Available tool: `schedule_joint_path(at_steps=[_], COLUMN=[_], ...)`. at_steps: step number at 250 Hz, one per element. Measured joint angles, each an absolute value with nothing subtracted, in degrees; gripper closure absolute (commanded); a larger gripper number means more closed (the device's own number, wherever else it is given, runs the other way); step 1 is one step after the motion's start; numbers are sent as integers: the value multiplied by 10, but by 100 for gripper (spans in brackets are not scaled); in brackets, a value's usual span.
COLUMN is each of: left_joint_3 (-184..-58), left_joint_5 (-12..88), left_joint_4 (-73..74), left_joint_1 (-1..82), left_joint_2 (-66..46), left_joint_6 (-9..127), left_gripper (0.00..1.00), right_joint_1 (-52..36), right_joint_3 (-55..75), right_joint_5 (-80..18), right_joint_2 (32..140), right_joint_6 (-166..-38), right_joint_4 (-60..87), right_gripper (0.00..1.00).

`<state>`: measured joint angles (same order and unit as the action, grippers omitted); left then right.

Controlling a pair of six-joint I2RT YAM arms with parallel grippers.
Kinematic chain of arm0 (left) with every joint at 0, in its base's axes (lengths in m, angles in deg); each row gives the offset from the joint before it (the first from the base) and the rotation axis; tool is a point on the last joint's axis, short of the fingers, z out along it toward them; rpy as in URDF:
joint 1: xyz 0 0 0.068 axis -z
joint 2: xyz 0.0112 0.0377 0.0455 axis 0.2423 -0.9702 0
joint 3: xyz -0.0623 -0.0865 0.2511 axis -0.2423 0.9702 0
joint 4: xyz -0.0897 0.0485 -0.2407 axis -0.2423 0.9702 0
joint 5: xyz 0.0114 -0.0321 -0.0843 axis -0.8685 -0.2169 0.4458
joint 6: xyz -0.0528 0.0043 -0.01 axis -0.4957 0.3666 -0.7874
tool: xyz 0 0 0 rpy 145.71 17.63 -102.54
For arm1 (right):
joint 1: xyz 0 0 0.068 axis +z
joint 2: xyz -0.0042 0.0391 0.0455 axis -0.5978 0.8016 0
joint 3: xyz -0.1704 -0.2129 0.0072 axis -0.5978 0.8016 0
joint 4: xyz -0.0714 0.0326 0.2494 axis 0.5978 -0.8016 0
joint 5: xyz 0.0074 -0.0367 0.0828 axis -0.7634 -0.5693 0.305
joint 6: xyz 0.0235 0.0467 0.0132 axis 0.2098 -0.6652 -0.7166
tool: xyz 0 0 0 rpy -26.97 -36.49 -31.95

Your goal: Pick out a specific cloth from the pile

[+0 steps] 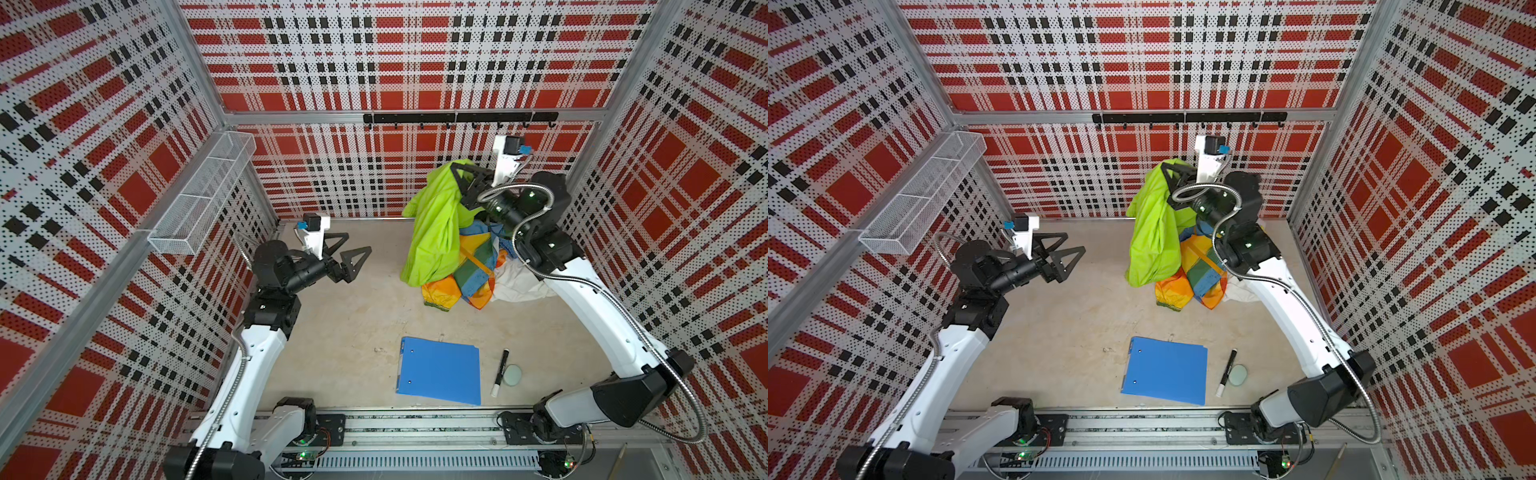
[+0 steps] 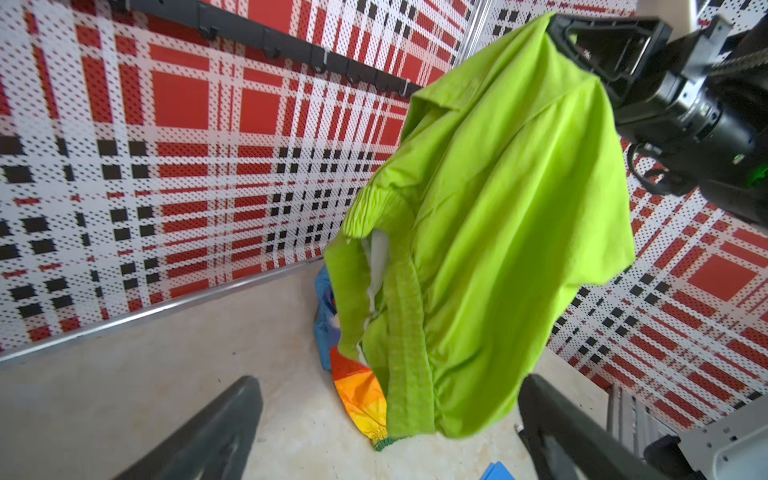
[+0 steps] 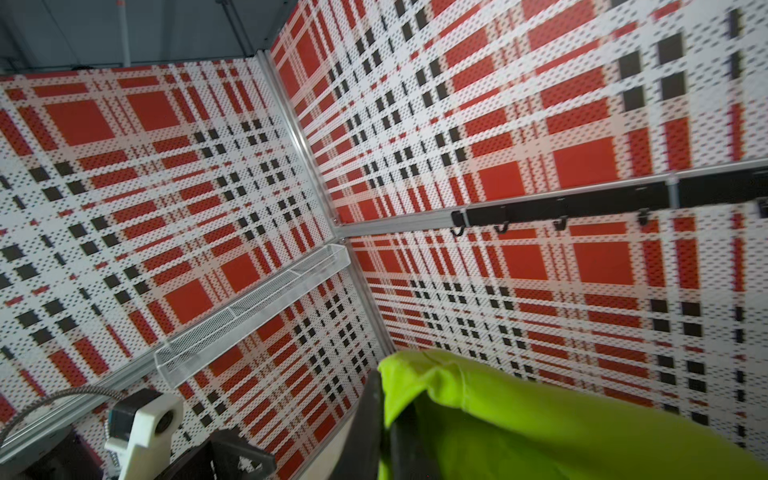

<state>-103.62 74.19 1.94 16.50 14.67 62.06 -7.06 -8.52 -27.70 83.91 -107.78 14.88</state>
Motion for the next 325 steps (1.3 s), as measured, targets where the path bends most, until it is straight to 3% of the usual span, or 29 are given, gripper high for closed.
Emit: schedule_joint_path(at_steps=[78,160,226,325], left_joint_3=[-1017,-999,-931,-927], left_joint_5=[752,695,681,659], left_joint_4=[82,239,231,205], left_joint_1=[106,103,111,108], left_joint_2=[216,272,275,254], left_joint_6=[659,712,680,638], left_gripper=[1,1,1,1], right_joint_1=[12,29,31,54], right_joint_3=[-106,-97,-74,-19], right_joint_5=[-244,-190,-176,-157], right_joint_2=[953,1028,1090,1143], right_joint_6=[-1099,-1135,-1151,-1157], right_joint_4=[206,250,268,274], right_gripper=[98,98,98,98])
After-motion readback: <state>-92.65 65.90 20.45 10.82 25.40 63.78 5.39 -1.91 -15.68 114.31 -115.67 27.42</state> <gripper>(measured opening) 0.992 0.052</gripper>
